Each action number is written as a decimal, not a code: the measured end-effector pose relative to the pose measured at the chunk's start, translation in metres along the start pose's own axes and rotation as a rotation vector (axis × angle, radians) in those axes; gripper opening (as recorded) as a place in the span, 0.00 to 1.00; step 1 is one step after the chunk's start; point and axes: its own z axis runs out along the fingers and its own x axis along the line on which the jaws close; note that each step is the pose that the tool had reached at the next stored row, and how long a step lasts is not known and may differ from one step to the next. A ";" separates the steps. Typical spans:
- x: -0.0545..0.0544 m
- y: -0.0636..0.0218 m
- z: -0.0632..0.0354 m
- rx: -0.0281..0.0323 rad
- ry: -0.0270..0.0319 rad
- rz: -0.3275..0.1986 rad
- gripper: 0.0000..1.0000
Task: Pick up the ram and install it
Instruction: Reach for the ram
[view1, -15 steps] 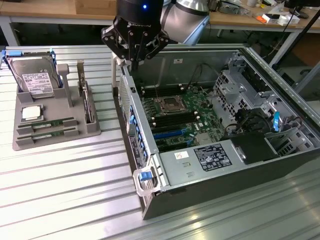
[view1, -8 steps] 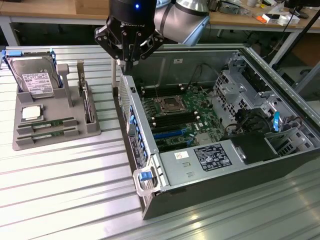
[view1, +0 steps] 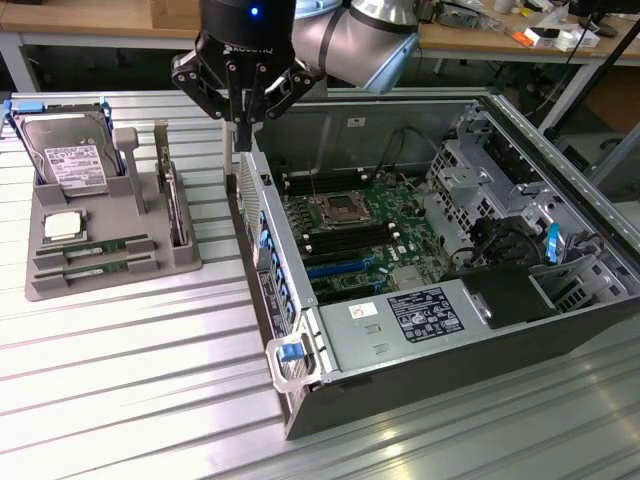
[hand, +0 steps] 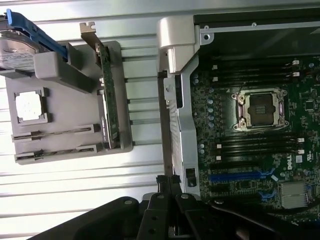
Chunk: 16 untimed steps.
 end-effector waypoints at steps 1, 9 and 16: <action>0.002 -0.0002 0.0000 -0.0001 0.0000 0.000 0.10; 0.014 -0.0011 -0.0004 0.0000 0.0000 0.000 0.10; 0.022 -0.0017 -0.0006 0.0001 0.0000 0.000 0.10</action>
